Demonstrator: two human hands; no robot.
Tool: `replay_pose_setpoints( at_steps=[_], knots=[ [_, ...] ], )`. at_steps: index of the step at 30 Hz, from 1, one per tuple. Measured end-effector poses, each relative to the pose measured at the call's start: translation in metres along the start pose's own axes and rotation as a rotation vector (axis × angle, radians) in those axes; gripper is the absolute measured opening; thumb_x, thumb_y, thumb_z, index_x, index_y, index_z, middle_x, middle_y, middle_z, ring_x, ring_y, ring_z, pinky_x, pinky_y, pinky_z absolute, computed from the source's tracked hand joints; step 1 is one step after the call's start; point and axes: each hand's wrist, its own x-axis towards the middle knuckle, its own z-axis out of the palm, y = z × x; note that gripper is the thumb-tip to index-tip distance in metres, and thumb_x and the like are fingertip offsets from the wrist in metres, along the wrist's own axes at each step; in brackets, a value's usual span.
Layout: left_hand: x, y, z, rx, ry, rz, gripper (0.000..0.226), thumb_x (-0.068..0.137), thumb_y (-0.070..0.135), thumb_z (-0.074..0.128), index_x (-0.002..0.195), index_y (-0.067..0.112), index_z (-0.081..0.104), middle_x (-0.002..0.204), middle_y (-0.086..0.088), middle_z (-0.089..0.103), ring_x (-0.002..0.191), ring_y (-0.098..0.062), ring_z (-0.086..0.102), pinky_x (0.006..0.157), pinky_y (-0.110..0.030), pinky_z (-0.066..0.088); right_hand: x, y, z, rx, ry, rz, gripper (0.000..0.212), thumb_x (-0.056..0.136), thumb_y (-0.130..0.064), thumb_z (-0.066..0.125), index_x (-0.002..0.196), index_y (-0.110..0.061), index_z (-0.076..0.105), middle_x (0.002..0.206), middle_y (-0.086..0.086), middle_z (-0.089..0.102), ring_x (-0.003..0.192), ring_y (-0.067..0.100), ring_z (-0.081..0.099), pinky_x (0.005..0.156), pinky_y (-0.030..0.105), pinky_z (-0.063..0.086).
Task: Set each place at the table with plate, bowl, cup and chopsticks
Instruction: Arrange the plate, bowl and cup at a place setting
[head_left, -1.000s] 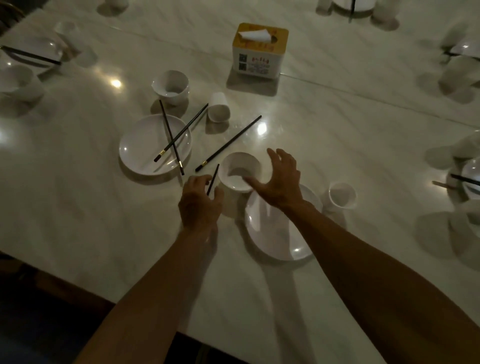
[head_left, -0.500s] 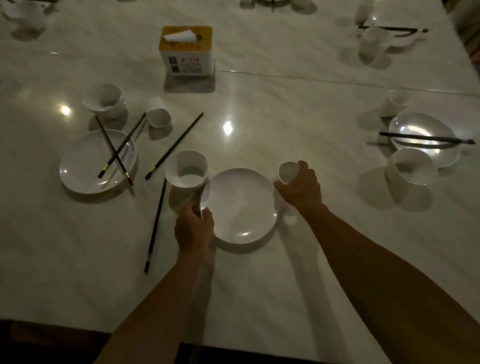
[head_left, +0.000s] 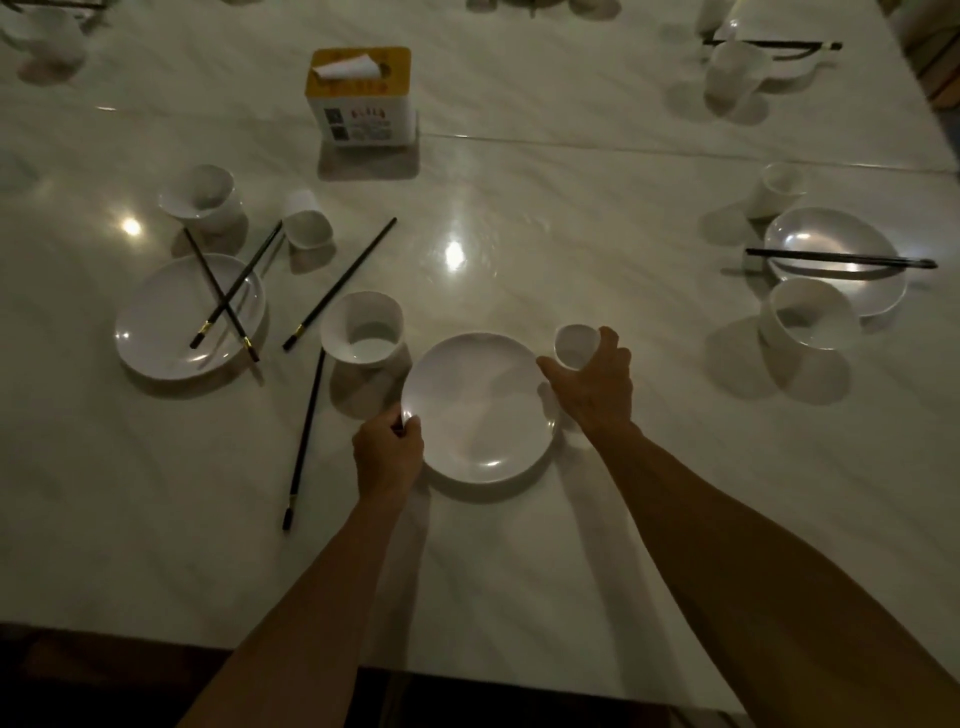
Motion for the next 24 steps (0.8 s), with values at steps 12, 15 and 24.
replay_pose_setpoints(
  at_steps=[12,15,24],
  knots=[
    [0.029,0.007,-0.027,0.193,0.351,0.21,0.063,0.076,0.055,0.071,0.111,0.005,0.059,0.106,-0.017,0.06,0.097,-0.032,0.057,0.073,-0.036,0.048,-0.007,0.009,0.012,0.069,-0.026,0.035,0.125,0.067,-0.046,0.085,0.154,-0.015,-0.001,0.147,0.015,0.033,0.13,0.035,0.044,0.103,0.044,0.042],
    [0.069,0.021,-0.04,0.233,0.277,0.163,0.108,0.061,0.059,0.08,0.144,0.009,0.033,0.144,-0.018,0.038,0.132,-0.036,0.036,0.104,-0.047,0.036,-0.011,0.016,0.018,0.104,-0.01,0.012,0.123,0.069,-0.036,0.086,0.154,-0.012,0.0,0.145,0.015,0.036,0.131,0.035,0.043,0.105,0.044,0.04],
    [0.108,0.032,-0.034,0.192,-0.09,0.058,0.132,0.048,0.063,0.083,0.152,0.02,0.014,0.156,-0.008,0.023,0.143,-0.03,0.026,0.113,-0.048,0.033,-0.008,0.017,0.02,0.119,0.008,0.011,0.119,0.069,-0.03,0.085,0.153,-0.013,0.002,0.143,0.014,0.037,0.129,0.034,0.046,0.104,0.044,0.042]
  ],
)
